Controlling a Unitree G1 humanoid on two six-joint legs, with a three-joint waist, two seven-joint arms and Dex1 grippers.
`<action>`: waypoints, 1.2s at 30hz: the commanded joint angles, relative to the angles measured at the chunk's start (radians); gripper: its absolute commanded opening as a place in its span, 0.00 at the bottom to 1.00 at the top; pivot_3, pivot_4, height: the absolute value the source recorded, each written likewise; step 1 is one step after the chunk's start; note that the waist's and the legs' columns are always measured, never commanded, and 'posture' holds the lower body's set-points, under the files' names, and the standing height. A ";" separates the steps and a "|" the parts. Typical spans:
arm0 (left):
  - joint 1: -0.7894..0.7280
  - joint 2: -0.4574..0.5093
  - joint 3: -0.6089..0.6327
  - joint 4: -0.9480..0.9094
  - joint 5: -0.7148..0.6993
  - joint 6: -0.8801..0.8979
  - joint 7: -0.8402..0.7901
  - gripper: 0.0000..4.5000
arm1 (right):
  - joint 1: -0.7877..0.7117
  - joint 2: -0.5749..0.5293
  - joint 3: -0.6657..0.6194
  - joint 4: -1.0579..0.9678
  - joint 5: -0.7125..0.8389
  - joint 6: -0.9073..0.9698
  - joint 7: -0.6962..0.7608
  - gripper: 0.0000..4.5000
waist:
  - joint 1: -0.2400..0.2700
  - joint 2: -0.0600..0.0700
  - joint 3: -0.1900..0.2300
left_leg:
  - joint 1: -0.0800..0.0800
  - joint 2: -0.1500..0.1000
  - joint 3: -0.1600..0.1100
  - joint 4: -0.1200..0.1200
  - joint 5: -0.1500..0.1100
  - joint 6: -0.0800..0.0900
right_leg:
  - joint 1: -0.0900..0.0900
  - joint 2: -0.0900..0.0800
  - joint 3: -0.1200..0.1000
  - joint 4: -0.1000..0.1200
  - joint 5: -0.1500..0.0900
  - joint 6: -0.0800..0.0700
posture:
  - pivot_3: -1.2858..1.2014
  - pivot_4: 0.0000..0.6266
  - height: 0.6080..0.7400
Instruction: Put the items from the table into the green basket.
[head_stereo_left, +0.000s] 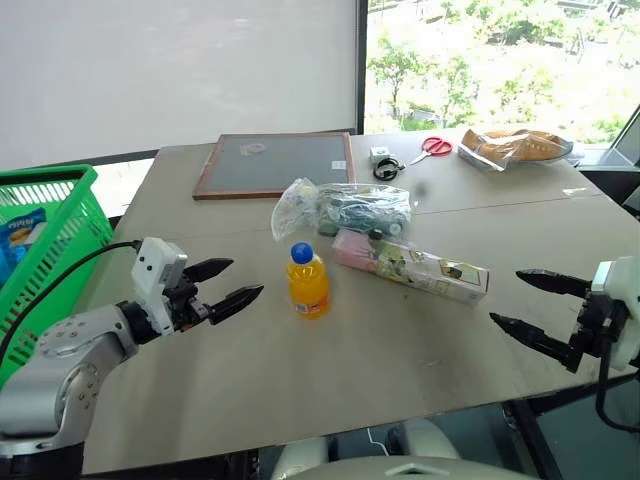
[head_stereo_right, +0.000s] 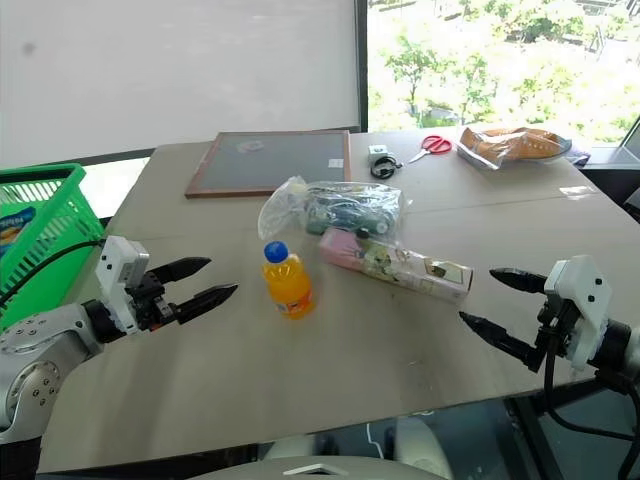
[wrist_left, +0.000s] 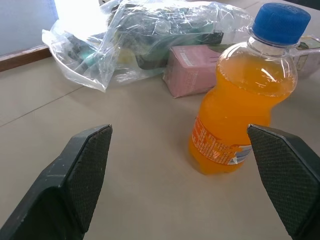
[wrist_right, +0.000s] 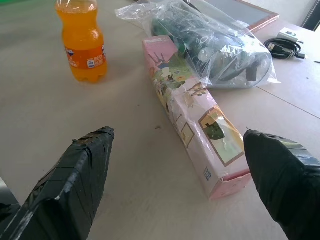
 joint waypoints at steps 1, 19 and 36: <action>-0.001 0.018 0.018 -0.038 -0.024 -0.010 -0.016 1.00 | -0.024 -0.011 -0.017 -0.010 0.008 -0.052 0.012 0.99 | 0.000 0.000 0.000 | 0.000 0.000 0.000 0.000 0.000 0.000 | 0.000 0.000 0.000 0.000 0.000 0.000 | 0.49 0.00 1.00; -0.007 -0.073 -0.214 -0.131 0.087 -0.084 0.080 1.00 | -0.268 -0.149 0.167 -0.044 0.171 -0.031 0.093 0.99 | 0.003 0.001 0.002 | 0.000 0.000 0.001 0.000 0.000 0.000 | 0.000 0.000 0.000 0.000 0.000 0.000 | 0.49 0.00 1.00; -0.141 -0.206 -0.402 0.092 0.248 -0.224 0.121 0.51 | -0.289 -0.174 0.211 -0.043 0.174 -0.032 0.105 1.00 | 0.026 -0.001 0.002 | -0.002 0.000 0.001 0.000 0.000 0.001 | -0.001 0.000 0.000 -0.002 0.002 0.003 | 0.49 0.00 1.00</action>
